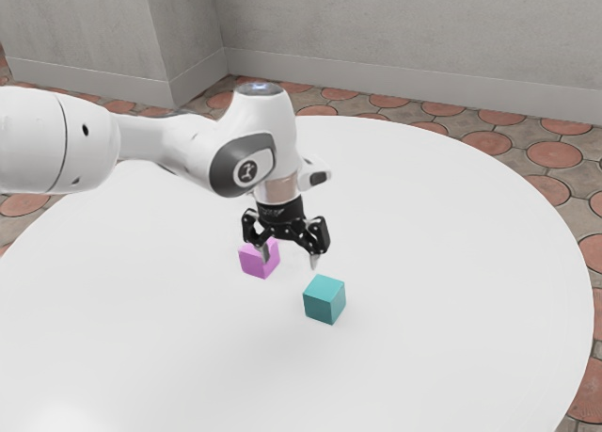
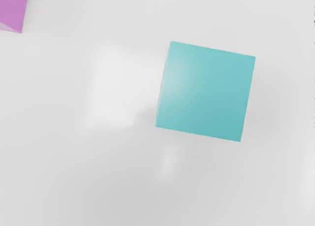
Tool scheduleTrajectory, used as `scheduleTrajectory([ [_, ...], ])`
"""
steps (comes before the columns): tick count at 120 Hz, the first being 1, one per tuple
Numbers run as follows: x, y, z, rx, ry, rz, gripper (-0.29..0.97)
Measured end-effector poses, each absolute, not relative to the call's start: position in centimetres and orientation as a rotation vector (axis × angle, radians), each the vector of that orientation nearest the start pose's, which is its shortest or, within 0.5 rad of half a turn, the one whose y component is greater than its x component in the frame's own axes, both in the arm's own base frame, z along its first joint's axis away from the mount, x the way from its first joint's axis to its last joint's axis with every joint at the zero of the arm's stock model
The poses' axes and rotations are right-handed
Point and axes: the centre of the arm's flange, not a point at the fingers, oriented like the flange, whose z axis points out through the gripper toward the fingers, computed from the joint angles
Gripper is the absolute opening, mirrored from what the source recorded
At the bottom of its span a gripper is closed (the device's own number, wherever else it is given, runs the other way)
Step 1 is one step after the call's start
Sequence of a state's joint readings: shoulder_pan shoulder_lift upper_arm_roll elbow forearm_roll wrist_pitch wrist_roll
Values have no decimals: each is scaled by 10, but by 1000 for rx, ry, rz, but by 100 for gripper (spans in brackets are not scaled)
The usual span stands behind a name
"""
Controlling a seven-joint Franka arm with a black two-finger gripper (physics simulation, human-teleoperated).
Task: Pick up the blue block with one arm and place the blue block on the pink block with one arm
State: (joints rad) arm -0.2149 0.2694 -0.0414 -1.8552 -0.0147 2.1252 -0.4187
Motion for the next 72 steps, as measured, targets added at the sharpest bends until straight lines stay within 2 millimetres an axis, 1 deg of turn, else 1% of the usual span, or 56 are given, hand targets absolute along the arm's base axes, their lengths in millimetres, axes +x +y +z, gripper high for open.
scheduleTrajectory([
  [12,622,-162,359,-3174,-228,19,68],
  [24,632,-165,337,-3198,-208,53,68],
  [38,644,-169,320,-3214,-170,63,68],
  [47,655,-172,309,-3223,-143,60,68],
  [57,661,-171,300,-3231,-124,67,68],
  [72,664,-161,284,-3250,-129,99,68],
])
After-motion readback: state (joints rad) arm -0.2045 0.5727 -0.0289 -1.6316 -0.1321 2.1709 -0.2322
